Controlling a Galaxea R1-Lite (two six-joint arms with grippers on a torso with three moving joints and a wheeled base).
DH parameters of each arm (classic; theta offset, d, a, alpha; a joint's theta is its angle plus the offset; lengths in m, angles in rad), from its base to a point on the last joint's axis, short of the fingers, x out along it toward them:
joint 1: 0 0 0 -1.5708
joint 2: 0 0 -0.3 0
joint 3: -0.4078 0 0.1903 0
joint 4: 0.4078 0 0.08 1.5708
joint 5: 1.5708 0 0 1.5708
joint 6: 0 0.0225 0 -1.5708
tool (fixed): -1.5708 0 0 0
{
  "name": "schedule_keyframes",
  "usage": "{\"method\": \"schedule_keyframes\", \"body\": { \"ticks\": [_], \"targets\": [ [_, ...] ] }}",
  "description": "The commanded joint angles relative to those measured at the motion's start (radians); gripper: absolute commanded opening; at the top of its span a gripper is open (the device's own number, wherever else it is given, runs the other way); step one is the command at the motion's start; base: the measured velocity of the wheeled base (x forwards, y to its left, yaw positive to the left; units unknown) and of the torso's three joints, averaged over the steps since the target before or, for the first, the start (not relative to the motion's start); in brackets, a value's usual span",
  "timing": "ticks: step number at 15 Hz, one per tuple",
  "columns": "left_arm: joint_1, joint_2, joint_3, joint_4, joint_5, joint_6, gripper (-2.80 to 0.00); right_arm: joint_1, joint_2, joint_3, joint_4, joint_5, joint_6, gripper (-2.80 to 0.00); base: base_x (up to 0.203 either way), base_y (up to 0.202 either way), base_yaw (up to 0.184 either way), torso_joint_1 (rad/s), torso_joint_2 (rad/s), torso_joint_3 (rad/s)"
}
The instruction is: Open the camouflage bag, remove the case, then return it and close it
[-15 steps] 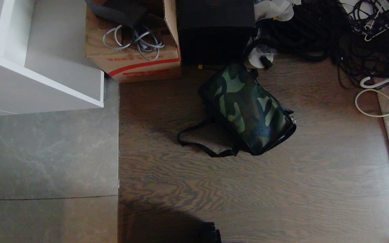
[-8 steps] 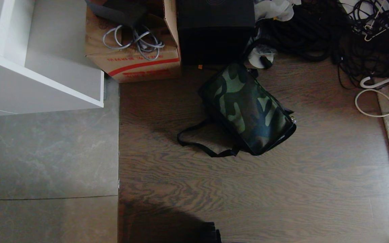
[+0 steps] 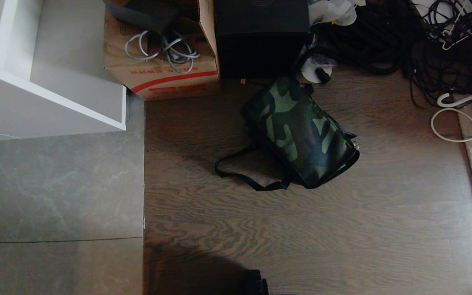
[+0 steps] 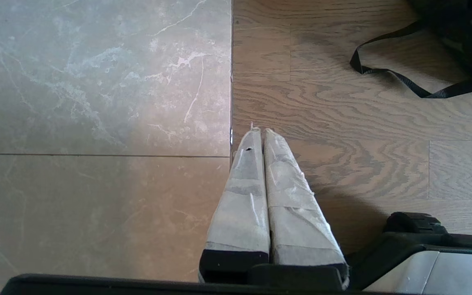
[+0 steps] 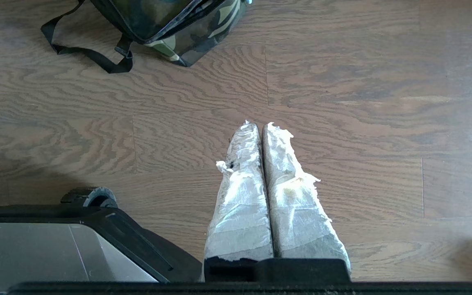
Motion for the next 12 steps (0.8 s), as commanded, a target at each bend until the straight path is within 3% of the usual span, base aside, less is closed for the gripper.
{"method": "schedule_keyframes", "body": {
  "ticks": [1,12],
  "targets": [
    [0.000,0.000,0.000,0.000,0.001,-0.001,-2.80,0.000,0.003,0.000,0.000,0.000,0.000,-2.80,0.000,0.000,0.000,0.000,0.00,0.000],
    [0.000,0.000,0.000,0.000,0.001,-0.001,-2.80,0.000,0.003,-0.001,0.000,0.000,0.000,-2.80,0.000,0.000,0.000,0.000,0.00,0.000]
  ]
}}
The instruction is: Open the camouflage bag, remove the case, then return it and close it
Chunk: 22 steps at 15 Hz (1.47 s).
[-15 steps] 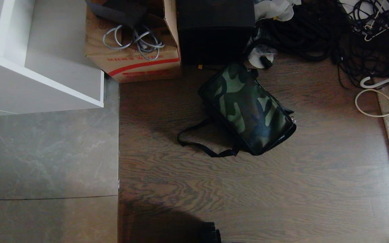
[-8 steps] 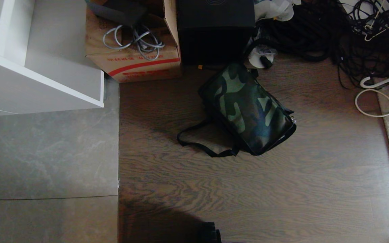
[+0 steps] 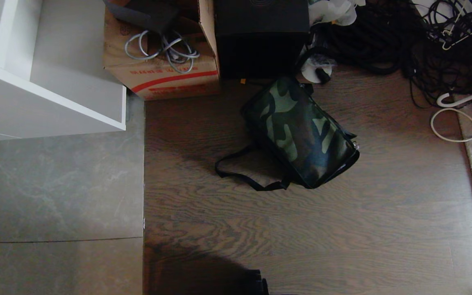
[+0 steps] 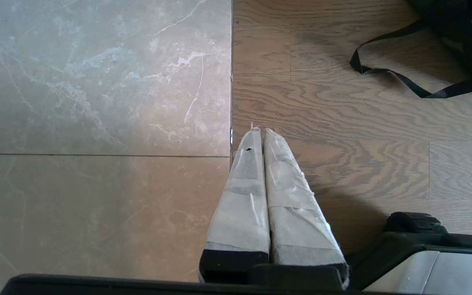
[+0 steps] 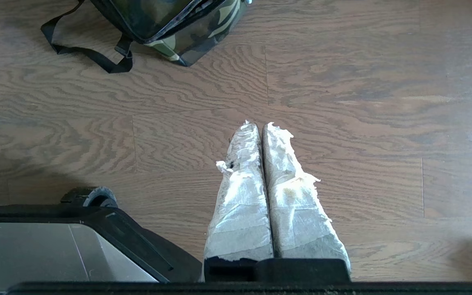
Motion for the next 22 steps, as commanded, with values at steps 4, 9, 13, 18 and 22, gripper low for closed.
{"method": "schedule_keyframes", "body": {
  "ticks": [4,9,13,18,22],
  "targets": [
    [0.000,0.000,0.000,-0.001,0.001,-0.001,-2.80,0.000,0.003,0.000,-0.001,0.000,0.000,-2.80,0.000,0.000,0.000,0.000,0.00,0.000],
    [0.000,0.000,0.000,-0.001,0.001,0.002,-2.80,0.001,0.003,-0.001,-0.001,0.000,0.000,-2.80,0.000,0.000,0.000,0.000,0.00,0.000],
    [0.000,0.000,0.000,-0.001,0.001,-0.001,-2.80,0.000,0.003,0.000,-0.001,0.000,0.000,-2.80,0.000,0.000,0.000,0.000,0.00,0.000],
    [-0.001,0.000,0.000,-0.001,0.001,-0.008,-2.80,0.001,0.003,0.000,-0.001,0.000,0.000,-2.80,0.000,0.000,0.000,0.000,0.00,0.000],
    [-0.001,0.000,0.000,-0.001,0.001,-0.021,-2.80,0.000,0.003,0.000,-0.001,0.000,0.000,-2.80,0.000,0.000,0.000,0.000,0.00,0.000]
  ]
}}
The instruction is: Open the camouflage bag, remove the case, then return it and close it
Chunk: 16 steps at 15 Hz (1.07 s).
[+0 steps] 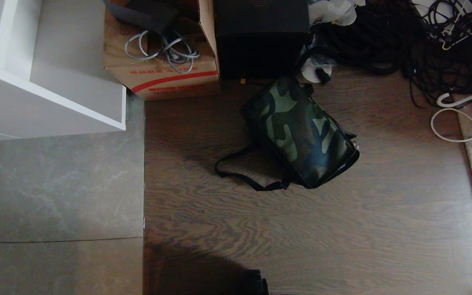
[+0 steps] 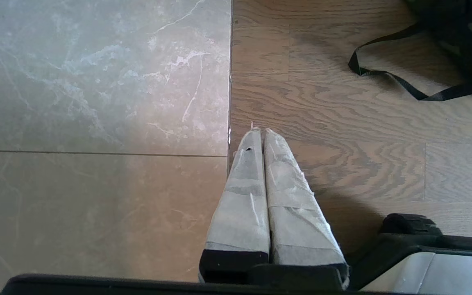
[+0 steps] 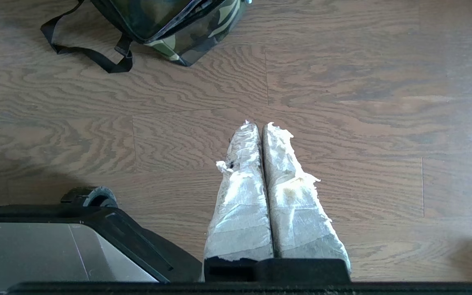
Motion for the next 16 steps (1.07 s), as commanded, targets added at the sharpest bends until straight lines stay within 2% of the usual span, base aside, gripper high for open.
{"method": "schedule_keyframes", "body": {
  "ticks": [1,6,16],
  "targets": [
    [0.000,0.000,0.000,0.000,0.000,-0.004,-2.80,0.001,0.002,0.000,0.000,0.000,0.000,-2.80,0.000,0.000,0.000,0.000,0.00,0.000],
    [-0.001,0.000,0.000,0.001,-0.001,-0.002,-2.80,0.000,0.002,0.000,0.000,0.000,0.000,-2.80,0.000,0.000,0.000,0.002,0.00,0.043],
    [0.000,0.000,0.000,0.004,0.000,-0.002,-2.80,0.002,0.002,0.000,0.000,0.000,0.000,-2.80,0.000,0.000,0.000,0.002,0.00,0.195]
  ]
}}
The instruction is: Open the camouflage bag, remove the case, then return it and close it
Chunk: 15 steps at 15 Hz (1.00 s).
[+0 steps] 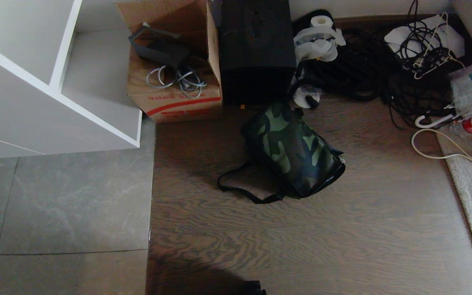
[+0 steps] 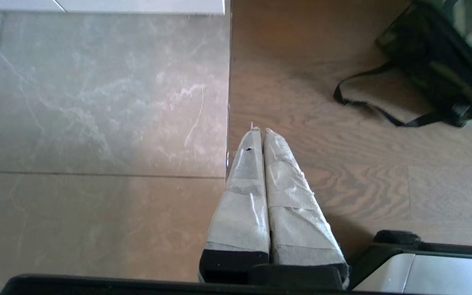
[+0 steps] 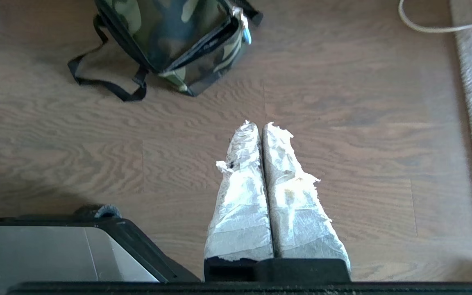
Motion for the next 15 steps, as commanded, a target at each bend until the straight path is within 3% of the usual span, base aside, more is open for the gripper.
{"method": "schedule_keyframes", "body": {
  "ticks": [1,15],
  "targets": [
    [0.001,0.000,-0.001,0.000,0.001,-0.001,-2.80,0.000,0.002,0.000,-0.001,0.001,0.000,-2.80,0.000,0.000,0.000,-0.002,0.00,0.203],
    [0.001,0.000,-0.001,-0.001,0.000,-0.002,-2.80,0.001,0.002,0.000,-0.001,0.001,0.000,-2.80,0.000,0.000,0.000,0.003,0.00,0.203]
  ]
}}
